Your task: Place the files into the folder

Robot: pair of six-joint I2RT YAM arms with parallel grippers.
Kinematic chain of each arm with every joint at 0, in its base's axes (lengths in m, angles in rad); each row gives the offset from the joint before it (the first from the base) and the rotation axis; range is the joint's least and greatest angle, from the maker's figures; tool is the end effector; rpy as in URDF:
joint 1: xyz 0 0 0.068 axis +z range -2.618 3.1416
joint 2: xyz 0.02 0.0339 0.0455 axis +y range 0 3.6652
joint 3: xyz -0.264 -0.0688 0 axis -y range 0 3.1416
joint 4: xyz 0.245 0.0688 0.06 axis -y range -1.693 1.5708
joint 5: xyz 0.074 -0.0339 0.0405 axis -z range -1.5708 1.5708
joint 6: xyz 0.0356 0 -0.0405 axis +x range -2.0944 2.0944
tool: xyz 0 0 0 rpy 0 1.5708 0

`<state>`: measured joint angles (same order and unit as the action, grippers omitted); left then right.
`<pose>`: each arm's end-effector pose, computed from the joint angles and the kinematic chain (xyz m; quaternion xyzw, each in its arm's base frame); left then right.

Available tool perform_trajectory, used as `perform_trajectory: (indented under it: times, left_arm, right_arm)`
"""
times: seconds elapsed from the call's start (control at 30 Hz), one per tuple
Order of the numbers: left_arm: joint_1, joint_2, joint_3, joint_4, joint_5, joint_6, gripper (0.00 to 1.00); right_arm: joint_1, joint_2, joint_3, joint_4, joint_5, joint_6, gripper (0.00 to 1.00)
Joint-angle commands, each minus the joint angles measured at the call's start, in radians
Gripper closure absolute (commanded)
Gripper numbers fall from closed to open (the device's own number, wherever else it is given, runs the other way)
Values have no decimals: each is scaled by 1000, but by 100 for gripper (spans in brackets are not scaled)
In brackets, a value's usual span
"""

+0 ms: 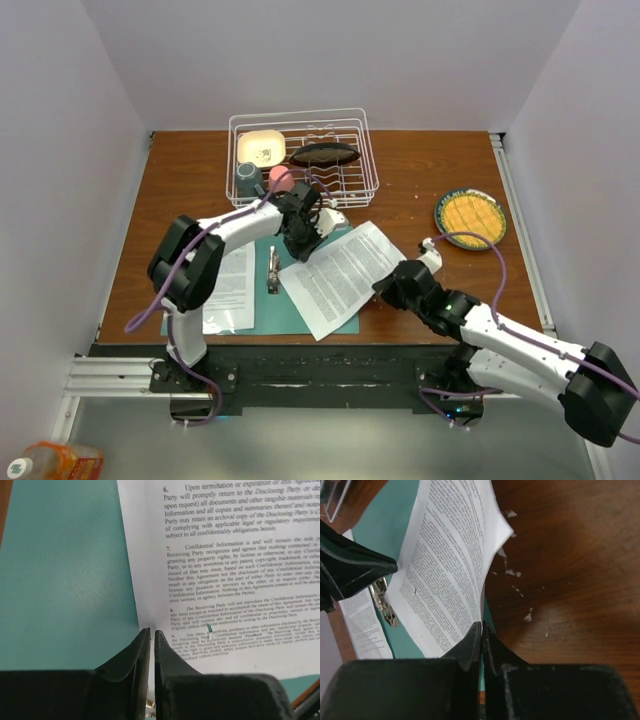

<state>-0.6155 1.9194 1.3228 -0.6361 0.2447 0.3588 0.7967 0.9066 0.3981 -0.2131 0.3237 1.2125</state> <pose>0.3074 -0.2279 0.1712 0.4761 0.8550 -0.1407 0.1502 0.1349 0.1218 0.1833 0.2506 0.8662 0.2644 0.3420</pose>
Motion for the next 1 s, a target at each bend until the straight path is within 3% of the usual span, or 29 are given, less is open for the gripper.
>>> perform_trajectory:
  times: [0.0, 0.17, 0.33, 0.53, 0.97]
  left_arm:
    - [43, -169, 125, -138, 25, 12, 86]
    - [172, -272, 69, -194, 64, 48, 84]
    - [315, -318, -149, -140, 59, 81, 89]
    - [339, -338, -323, -37, 64, 75, 93]
    - [339, -296, -312, 3, 59, 75, 95]
  right_arm:
    - [-7, 40, 132, -119, 6, -163, 100]
    - [-16, 80, 218, -112, -95, -346, 100]
    - [-22, 169, 327, -144, -173, -491, 100]
    - [-30, 193, 438, -207, -235, -620, 100]
    - [-48, 150, 449, -313, -469, -737, 100]
